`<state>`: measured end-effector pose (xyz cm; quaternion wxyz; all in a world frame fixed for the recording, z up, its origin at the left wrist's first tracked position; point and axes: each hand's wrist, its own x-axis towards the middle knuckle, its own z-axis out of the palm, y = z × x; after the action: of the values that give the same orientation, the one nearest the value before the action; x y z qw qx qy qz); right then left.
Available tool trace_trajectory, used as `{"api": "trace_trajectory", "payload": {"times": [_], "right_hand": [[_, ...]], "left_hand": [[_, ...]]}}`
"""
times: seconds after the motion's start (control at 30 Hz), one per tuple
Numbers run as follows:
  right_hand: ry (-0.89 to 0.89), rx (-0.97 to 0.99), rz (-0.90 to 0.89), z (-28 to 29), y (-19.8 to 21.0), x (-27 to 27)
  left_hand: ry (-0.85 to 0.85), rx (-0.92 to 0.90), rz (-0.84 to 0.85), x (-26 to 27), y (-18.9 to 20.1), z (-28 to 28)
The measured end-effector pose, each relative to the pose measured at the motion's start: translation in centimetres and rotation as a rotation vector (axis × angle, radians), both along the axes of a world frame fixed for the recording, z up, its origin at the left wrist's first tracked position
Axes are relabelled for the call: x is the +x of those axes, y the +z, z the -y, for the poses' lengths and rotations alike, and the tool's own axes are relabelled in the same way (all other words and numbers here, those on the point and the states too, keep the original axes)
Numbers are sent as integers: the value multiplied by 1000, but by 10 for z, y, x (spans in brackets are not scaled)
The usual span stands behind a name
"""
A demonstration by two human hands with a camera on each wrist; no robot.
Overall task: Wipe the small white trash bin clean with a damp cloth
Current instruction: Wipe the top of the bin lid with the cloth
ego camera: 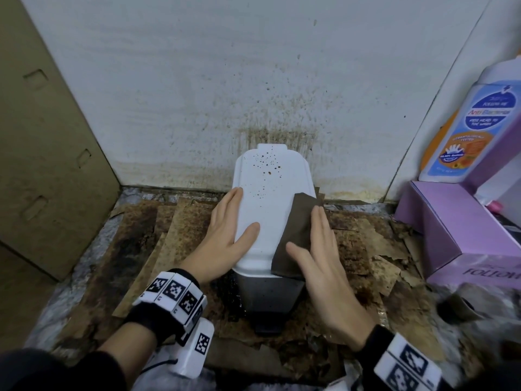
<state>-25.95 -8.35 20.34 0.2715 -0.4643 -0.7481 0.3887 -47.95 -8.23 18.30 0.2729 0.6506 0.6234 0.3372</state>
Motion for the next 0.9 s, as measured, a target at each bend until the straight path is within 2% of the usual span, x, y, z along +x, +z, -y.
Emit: {"api": "trace_trajectory", "payload": {"times": [0.17,0.3,0.43,0.63,0.9], "right_hand": [[-59,-20,-47,13,4,-8],[-76,34,58,5,6,-14],[-44,-7,161,-28,19,-13],[141,13,358,-101,21,-12],[194,-17,461,-159,34,-25]], "left_hand": [[-3,5,1,-1,-1,0],[-4,1,-2,-2,-1,-1],[-7,1,-12,-2,0,0],[-10,13,-22,-3,-3,-1],[-28,-2,13,-2,1,2]]}}
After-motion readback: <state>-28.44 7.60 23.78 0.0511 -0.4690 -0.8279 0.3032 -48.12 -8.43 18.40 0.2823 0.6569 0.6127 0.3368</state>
